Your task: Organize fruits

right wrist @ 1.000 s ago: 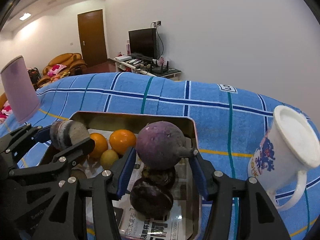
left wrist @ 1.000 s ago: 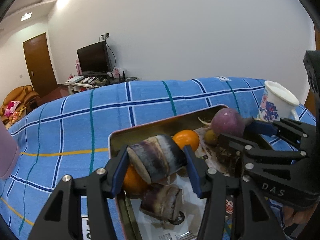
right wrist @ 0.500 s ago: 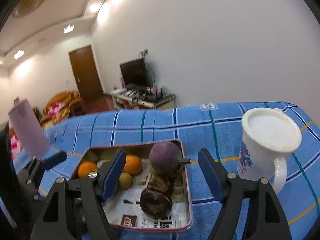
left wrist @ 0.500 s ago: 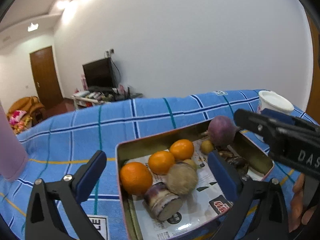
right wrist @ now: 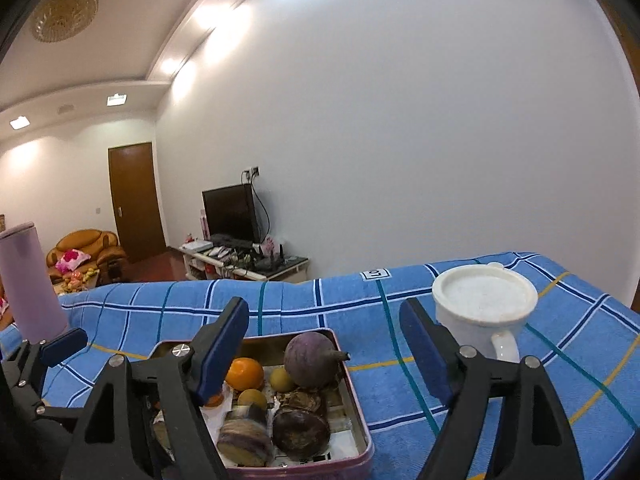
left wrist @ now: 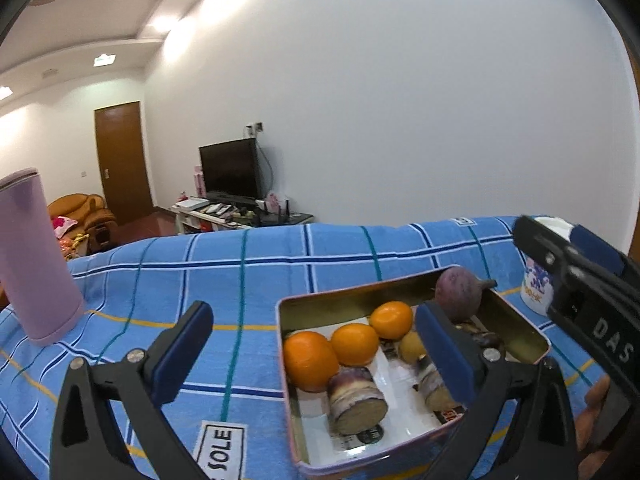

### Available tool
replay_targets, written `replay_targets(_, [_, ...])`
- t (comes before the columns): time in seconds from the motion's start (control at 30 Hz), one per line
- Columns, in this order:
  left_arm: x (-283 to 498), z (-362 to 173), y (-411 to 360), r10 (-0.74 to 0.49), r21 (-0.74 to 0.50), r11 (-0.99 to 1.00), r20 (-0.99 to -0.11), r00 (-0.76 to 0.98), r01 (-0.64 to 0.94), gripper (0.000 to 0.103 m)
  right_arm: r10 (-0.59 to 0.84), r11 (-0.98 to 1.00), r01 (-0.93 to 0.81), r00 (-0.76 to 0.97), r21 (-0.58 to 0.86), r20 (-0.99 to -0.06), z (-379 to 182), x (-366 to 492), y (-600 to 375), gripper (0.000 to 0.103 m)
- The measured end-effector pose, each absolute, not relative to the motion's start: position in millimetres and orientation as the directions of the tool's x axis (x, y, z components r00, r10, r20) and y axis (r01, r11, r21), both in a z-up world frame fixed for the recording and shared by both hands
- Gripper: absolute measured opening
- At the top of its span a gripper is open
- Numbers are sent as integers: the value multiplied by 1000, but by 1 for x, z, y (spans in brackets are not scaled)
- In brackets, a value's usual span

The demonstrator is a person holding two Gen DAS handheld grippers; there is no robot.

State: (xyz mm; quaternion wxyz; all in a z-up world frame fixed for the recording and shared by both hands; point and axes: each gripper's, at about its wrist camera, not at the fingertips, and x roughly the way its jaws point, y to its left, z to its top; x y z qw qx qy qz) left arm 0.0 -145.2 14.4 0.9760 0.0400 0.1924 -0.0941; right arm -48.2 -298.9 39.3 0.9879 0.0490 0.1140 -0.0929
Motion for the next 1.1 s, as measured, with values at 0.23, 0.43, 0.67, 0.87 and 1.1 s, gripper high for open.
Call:
replay_targets(0.23, [-14,14,-134,-152,35,984,-344,927,174,103,-193,977,208,958,47,-211,38,-69,-288,79])
replay_targets(0.43, [-35,16,-127,-149,50,984,-308,940,173,103,-209,975,219,960,38,-184,39,-92,-280,79])
replay_targets(0.67, [-53,18,-118,-158,39,983,-296,942,177,103,-227,972,233,961,21,-158,41,-113,-273,79])
replay_targets(0.87, [-63,19,-118,-165,44,982,-285,944,185,103,-242,969,247,959,19,-150,41,-121,-269,79])
replay_targets(1.1, [-62,18,-116,-159,37,983,-290,944,177,103,-257,965,263,956,23,-137,41,-125,-269,79])
